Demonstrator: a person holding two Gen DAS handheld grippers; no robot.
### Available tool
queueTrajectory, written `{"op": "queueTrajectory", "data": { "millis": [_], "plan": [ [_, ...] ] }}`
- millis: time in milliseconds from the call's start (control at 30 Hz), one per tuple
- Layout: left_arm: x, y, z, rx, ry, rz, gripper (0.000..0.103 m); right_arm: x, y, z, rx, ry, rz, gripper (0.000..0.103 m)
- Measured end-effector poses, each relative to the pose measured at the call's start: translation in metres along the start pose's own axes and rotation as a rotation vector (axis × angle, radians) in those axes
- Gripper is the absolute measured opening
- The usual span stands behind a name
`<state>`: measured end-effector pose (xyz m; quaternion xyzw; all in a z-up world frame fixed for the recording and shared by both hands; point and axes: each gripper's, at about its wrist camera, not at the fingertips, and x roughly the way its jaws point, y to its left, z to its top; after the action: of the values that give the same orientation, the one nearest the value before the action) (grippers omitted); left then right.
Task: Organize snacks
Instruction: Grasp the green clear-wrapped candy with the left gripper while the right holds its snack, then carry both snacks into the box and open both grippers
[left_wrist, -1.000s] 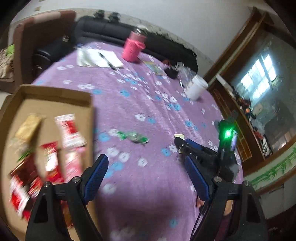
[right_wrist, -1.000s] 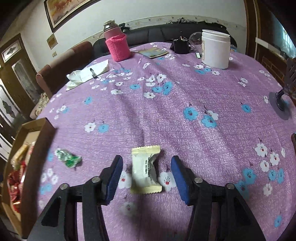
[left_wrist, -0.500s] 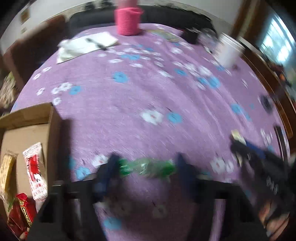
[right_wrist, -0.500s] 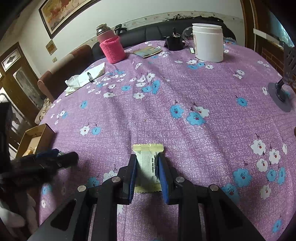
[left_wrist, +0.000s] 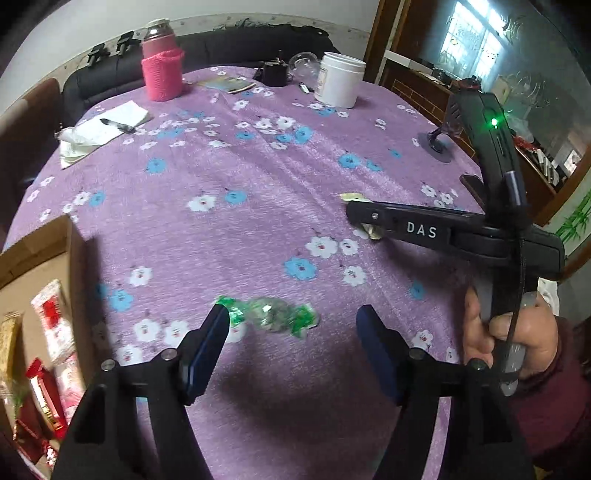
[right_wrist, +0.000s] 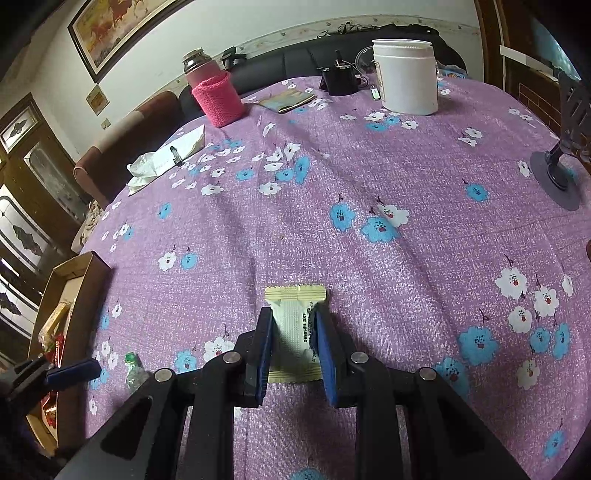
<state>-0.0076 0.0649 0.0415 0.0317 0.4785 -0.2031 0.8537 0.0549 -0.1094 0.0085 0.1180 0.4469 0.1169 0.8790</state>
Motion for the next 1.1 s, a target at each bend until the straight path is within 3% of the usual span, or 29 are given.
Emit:
{"op": "queueTrajectory", "data": {
  "millis": [233, 300, 333, 367, 533, 733, 900, 1100],
  "plan": [
    [0.035, -0.018, 0.002, 0.092, 0.037, 0.105, 0.069, -0.001, -0.001, -0.001, 0.009, 0.004, 0.009, 0.024],
    [0.036, -0.021, 0.000, 0.111, 0.026, 0.157, 0.049, -0.001, -0.001, -0.001, 0.004, 0.004, 0.008, 0.024],
    [0.033, -0.020, 0.000, 0.106, 0.020, 0.155, 0.032, -0.001, -0.001, -0.001, 0.005, 0.004, 0.008, 0.024],
    [0.030, -0.016, 0.000, 0.082, 0.022, 0.137, 0.024, -0.001, -0.001, -0.001, 0.006, 0.004, 0.009, 0.024],
    [0.015, -0.006, -0.008, 0.026, -0.010, 0.134, 0.023, -0.002, 0.000, -0.001, 0.006, 0.000, 0.014, 0.024],
    [-0.030, 0.008, -0.021, -0.070, -0.098, 0.126, 0.023, -0.014, 0.001, 0.000, 0.009, -0.057, 0.059, 0.024],
    [-0.090, 0.034, -0.047, -0.191, -0.205, 0.148, 0.023, -0.025, 0.009, -0.002, -0.004, -0.102, 0.151, 0.024],
    [-0.140, 0.082, -0.082, -0.314, -0.275, 0.225, 0.023, -0.039, 0.036, -0.010, -0.038, -0.112, 0.285, 0.025]
  ]
}}
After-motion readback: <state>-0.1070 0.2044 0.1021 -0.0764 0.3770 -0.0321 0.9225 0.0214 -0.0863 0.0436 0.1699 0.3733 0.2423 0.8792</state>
